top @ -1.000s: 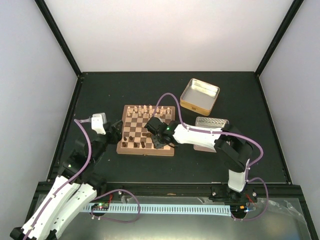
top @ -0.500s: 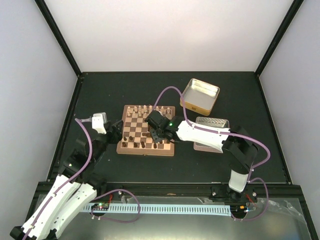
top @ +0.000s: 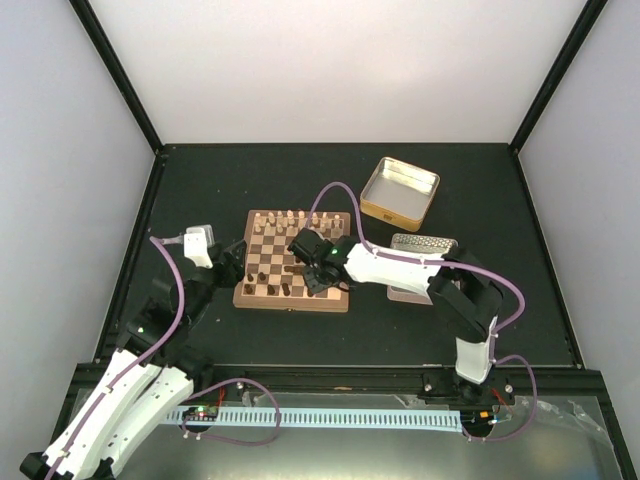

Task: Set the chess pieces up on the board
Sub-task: Pick up the chess piece from the chessboard.

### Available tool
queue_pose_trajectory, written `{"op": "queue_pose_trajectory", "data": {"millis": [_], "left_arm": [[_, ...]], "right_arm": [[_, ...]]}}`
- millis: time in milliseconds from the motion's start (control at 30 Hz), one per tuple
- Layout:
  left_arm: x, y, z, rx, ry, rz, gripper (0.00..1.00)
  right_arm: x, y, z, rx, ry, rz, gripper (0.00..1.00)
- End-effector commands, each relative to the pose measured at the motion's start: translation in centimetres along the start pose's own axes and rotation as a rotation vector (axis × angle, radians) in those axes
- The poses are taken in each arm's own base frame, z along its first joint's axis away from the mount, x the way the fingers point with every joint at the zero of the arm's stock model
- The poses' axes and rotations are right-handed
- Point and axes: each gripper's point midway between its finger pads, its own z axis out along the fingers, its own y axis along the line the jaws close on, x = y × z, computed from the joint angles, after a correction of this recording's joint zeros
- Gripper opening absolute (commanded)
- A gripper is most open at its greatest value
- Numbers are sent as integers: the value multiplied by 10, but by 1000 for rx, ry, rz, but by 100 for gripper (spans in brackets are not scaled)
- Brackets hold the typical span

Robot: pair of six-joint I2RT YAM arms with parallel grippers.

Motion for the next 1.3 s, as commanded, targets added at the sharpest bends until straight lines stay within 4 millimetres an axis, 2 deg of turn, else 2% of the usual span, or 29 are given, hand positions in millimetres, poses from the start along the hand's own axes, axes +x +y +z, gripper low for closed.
{"op": "queue_pose_trajectory", "data": {"millis": [0, 200, 400, 533, 667, 800, 1000, 1100, 1267], "left_arm": [[-8, 0, 0, -10, -24, -5, 65], [-9, 0, 0, -11, -23, -2, 65], [-7, 0, 0, -8, -19, -10, 65], [-6, 0, 1, -8, -17, -10, 65], [-6, 0, 2, -9, -17, -8, 65], [-5, 1, 2, -9, -15, -8, 65], [-4, 1, 2, -10, -13, -5, 65], [-3, 1, 2, -10, -11, -5, 65], [-4, 1, 2, -9, -13, -5, 65]], "right_arm": [[7, -3, 9, 21, 36, 8, 20], [11, -4, 4, 12, 38, 25, 7], [24, -7, -12, -26, 45, 41, 6], [37, -8, -16, -46, 70, 49, 6], [48, -12, -13, -38, 87, 51, 7], [50, -16, -6, -9, 92, 47, 11], [43, -17, -7, -1, 66, 53, 22], [36, -16, -16, -13, 31, 61, 22], [36, -16, -15, -11, 40, 62, 22]]}}
